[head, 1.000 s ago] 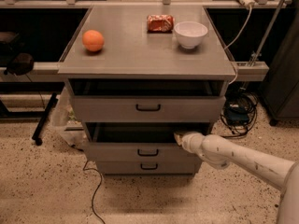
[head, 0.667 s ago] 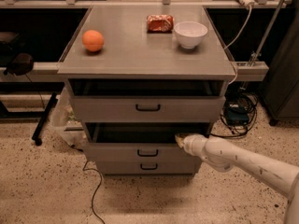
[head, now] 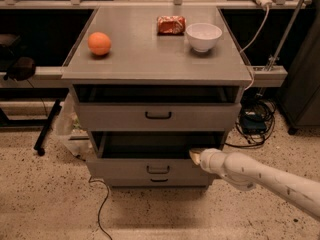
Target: Open middle drawer
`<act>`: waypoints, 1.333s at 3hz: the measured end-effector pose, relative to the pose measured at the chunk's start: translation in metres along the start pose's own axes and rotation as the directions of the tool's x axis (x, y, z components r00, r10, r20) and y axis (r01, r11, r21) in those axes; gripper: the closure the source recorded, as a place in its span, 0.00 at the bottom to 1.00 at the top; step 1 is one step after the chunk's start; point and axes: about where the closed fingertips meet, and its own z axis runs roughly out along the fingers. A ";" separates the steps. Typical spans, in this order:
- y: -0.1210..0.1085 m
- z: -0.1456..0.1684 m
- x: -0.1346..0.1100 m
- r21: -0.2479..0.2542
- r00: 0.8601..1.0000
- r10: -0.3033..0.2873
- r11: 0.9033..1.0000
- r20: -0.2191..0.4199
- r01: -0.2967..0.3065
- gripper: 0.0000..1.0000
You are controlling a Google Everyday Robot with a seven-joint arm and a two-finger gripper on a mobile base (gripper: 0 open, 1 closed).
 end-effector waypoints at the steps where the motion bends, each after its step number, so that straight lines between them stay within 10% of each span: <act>1: 0.000 -0.002 -0.002 0.000 1.000 0.000 1.000 0.000 0.000 1.00; 4: 0.009 -0.026 0.022 -0.026 0.991 -0.109 0.994 -0.078 0.108 1.00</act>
Offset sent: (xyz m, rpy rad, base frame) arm -0.0664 -0.0192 -0.0148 -0.1952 0.0412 0.1501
